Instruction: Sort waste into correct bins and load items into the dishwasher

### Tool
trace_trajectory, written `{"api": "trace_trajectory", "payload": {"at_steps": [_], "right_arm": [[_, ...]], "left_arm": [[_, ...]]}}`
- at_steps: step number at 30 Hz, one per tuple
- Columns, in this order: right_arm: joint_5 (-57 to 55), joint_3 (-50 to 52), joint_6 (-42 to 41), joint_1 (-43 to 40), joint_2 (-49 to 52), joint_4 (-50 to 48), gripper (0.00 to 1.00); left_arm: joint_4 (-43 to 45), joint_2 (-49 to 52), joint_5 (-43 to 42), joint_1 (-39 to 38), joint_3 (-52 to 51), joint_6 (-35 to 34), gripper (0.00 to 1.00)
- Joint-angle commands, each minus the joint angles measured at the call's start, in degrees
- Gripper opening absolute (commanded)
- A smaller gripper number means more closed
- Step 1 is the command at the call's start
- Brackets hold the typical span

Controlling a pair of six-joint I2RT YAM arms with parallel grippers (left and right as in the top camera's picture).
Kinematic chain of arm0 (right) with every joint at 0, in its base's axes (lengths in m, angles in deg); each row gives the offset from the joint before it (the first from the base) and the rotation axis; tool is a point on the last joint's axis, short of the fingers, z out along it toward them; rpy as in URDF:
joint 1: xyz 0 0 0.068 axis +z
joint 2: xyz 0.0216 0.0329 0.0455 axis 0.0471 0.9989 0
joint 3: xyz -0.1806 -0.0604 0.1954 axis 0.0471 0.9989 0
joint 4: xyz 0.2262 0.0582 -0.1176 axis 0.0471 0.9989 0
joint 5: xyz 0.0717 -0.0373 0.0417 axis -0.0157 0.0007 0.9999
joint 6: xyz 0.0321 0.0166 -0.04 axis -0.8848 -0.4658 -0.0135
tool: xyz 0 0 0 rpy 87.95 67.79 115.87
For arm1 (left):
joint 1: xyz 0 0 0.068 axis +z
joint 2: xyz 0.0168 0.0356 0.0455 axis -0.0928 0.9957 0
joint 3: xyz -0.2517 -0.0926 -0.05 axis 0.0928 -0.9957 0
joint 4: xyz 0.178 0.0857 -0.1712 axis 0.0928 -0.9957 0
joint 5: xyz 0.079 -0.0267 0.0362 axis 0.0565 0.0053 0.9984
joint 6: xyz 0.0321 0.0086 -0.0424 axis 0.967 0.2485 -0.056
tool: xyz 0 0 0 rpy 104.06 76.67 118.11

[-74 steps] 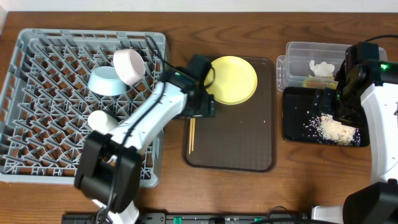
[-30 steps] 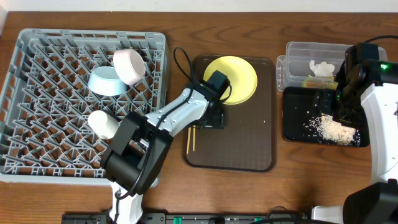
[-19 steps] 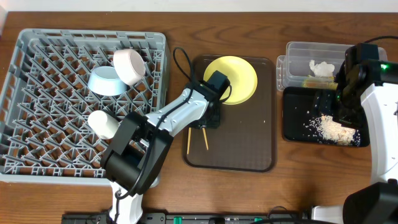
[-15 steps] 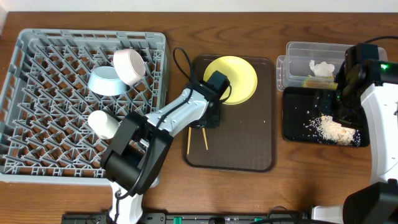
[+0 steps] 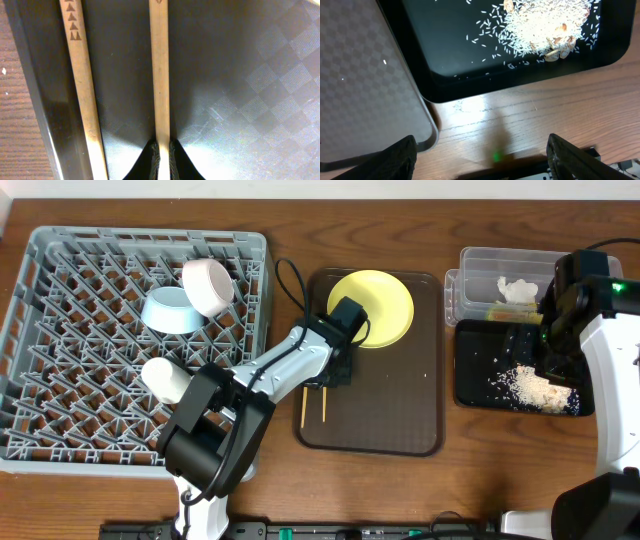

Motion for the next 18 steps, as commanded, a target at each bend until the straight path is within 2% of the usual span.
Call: {"api": "trace_trajectory", "payload": {"at_steps": [1, 7, 15, 18], "right_arm": [[0.02, -0.59, 0.24, -0.63, -0.11, 0.07, 0.81], [-0.02, -0.59, 1.01, -0.63, -0.11, 0.09, 0.80], [0.00, -0.59, 1.27, -0.63, -0.11, 0.02, 0.81], [0.00, -0.59, 1.25, -0.63, -0.11, 0.02, 0.81]], "left_arm": [[-0.22, 1.90, -0.52, 0.07, -2.32, -0.09, 0.06], [-1.55, -1.09, -0.31, 0.31, -1.77, 1.75, 0.06], [-4.76, -13.97, 1.55, 2.62, -1.03, 1.92, 0.06], [-5.49, -19.23, 1.38, 3.56, -1.03, 5.07, 0.06]]}}
